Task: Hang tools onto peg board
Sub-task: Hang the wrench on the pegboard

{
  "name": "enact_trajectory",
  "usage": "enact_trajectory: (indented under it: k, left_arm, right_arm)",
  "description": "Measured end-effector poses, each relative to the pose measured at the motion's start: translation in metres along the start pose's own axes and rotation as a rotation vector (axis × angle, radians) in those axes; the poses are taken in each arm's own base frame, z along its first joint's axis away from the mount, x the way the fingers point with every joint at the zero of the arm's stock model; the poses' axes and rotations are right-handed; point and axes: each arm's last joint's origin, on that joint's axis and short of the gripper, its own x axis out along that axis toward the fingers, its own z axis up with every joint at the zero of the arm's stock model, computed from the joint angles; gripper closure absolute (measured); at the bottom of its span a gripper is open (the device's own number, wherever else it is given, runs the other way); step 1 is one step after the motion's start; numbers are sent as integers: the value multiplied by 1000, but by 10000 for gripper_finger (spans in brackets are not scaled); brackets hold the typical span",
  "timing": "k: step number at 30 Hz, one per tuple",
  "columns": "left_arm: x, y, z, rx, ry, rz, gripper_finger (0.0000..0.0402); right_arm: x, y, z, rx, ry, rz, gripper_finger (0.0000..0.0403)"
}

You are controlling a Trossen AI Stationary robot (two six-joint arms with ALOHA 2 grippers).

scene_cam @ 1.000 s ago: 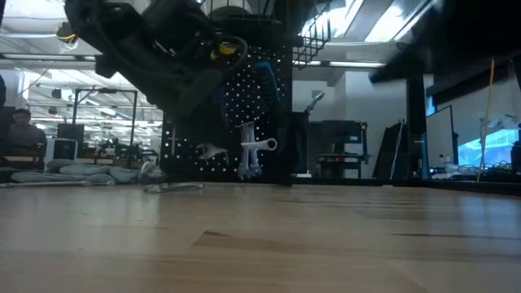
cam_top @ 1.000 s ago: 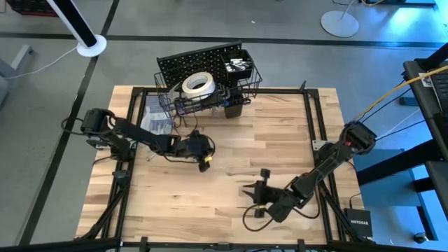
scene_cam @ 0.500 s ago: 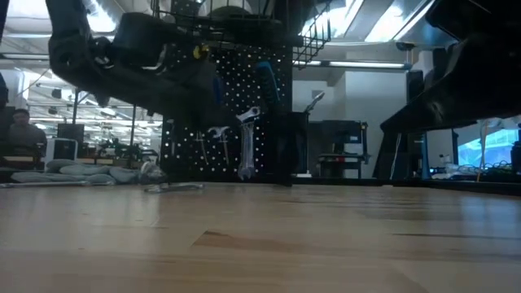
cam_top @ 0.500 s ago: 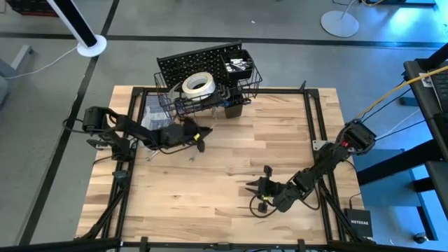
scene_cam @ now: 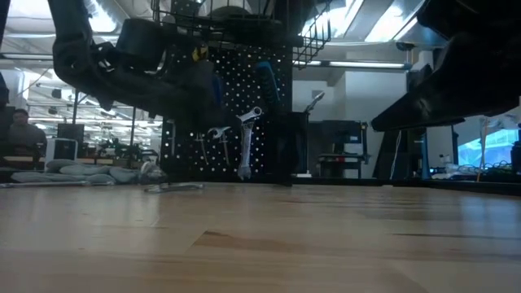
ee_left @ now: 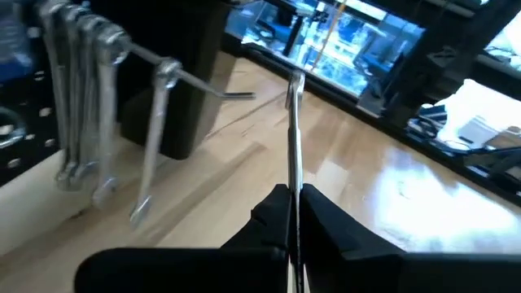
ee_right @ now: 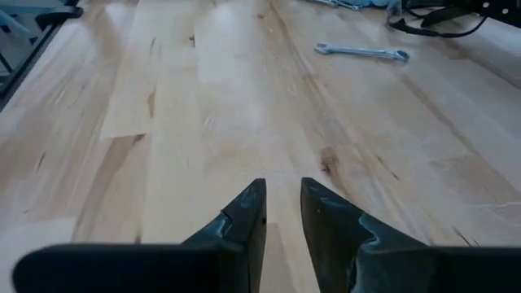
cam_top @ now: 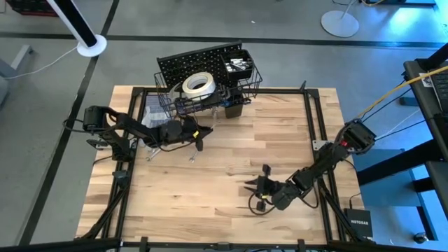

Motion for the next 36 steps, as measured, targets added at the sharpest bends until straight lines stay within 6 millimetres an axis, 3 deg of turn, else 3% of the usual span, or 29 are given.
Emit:
enact_trajectory:
  k: [16,22,29,36]
  left_arm:
    - [3,27,8,-23,-52,222,395]
    - [3,35,11,-13,-76,278,365]
    - [3,34,10,39,-53,256,309]
    - [-2,18,1,100,112,85,278]
  right_arm:
    - [2,-2,1,5,11,9,320]
    - [2,-2,1,4,12,9,320]
    - [2,-2,1,3,13,9,320]
    - [2,-2,1,0,16,7,320]
